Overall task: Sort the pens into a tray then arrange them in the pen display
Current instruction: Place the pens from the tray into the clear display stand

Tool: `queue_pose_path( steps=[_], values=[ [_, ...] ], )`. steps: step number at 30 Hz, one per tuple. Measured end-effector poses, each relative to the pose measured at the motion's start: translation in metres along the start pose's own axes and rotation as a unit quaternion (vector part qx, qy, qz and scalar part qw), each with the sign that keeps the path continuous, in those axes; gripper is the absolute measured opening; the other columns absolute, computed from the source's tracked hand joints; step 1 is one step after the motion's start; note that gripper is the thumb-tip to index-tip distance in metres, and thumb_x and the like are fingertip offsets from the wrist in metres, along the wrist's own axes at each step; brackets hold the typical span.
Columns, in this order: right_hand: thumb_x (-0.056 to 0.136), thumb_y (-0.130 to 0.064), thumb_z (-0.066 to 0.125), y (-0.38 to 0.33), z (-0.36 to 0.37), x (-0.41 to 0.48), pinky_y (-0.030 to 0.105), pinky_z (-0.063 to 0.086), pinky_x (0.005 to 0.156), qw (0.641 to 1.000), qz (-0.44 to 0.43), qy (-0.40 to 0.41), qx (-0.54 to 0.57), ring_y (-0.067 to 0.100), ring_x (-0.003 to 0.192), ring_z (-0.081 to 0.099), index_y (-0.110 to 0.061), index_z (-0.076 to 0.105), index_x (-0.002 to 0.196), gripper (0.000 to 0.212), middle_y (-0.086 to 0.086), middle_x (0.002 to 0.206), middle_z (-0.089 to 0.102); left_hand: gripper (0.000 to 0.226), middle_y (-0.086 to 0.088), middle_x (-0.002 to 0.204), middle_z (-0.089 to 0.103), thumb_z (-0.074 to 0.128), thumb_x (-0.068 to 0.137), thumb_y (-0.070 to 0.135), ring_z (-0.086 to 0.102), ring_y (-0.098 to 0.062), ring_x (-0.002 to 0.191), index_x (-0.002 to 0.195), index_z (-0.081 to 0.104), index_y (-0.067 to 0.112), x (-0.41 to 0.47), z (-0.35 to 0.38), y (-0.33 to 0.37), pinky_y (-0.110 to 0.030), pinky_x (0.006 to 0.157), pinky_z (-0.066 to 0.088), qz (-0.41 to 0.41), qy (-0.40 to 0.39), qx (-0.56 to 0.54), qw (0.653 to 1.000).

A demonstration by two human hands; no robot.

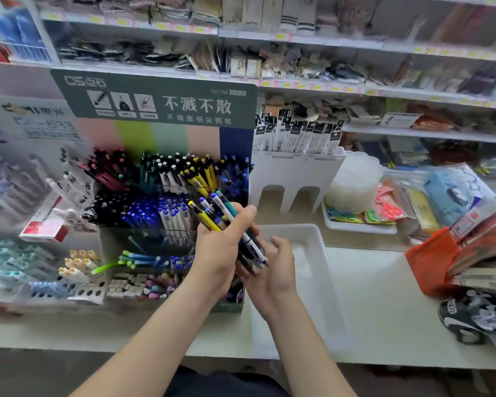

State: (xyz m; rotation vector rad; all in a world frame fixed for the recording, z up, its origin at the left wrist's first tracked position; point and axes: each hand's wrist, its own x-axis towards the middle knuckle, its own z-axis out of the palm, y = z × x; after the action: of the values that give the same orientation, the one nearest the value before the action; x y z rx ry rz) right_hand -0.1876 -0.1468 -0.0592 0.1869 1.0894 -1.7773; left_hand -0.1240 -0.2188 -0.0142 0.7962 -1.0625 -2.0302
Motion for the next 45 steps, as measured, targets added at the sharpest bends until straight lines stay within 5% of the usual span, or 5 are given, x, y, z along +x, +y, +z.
queue_pose_path(
  steps=[6,19,27,39,45],
  values=[
    [0.099,-0.021,0.043,0.041,0.052,0.003,0.054,0.040,0.122,0.998,0.020,0.047,0.048,0.040,0.134,0.062,-0.002,0.062,0.143,0.052,0.024,0.135,0.069,0.030,-0.009,0.089,0.074,0.085,0.084,-0.001,0.071,-0.026,0.084,0.103,0.073,0.020,-0.008,-0.035,0.016,-0.048,0.081,0.060,0.042,0.011,0.067,0.997],
    [0.113,-0.027,0.046,0.062,0.100,-0.015,0.041,0.048,0.070,0.940,-0.233,-0.011,-0.250,0.028,0.082,0.061,-0.021,0.079,0.109,0.034,0.009,0.099,0.079,0.028,-0.011,0.082,0.073,0.078,0.094,0.030,0.069,-0.028,0.073,0.110,0.070,0.008,0.004,-0.129,0.061,-0.041,0.073,0.058,-0.034,-0.129,0.214,0.968],
    [0.112,-0.024,0.055,0.062,0.134,-0.018,0.046,0.064,0.087,0.917,-0.250,-0.031,-0.308,0.024,0.097,0.079,-0.016,0.081,0.108,0.028,0.006,0.099,0.082,0.035,-0.014,0.104,0.079,0.087,0.088,0.035,0.076,-0.037,0.101,0.114,0.075,0.015,0.012,-0.162,0.076,-0.053,0.093,0.062,-0.037,-0.121,0.224,0.966],
    [0.109,-0.017,0.060,0.068,0.174,0.001,0.032,0.057,0.053,0.924,-0.261,-0.046,-0.276,0.020,0.070,0.066,-0.015,0.075,0.118,0.018,0.011,0.092,0.080,0.020,-0.016,0.099,0.078,0.071,0.101,0.013,0.075,-0.033,0.085,0.120,0.071,0.007,0.029,-0.195,0.112,-0.046,0.085,0.062,-0.022,-0.096,0.153,0.983],
    [0.114,-0.018,0.046,0.062,0.165,0.014,0.030,0.055,0.074,0.817,-0.502,0.106,-0.262,0.011,0.080,0.066,-0.019,0.064,0.119,0.019,-0.002,0.091,0.071,0.020,-0.014,0.098,0.080,0.065,0.105,0.013,0.078,-0.029,0.084,0.125,0.066,0.009,0.040,-0.211,0.117,-0.039,0.073,0.064,-0.041,-0.060,0.181,0.981]
  ],
)
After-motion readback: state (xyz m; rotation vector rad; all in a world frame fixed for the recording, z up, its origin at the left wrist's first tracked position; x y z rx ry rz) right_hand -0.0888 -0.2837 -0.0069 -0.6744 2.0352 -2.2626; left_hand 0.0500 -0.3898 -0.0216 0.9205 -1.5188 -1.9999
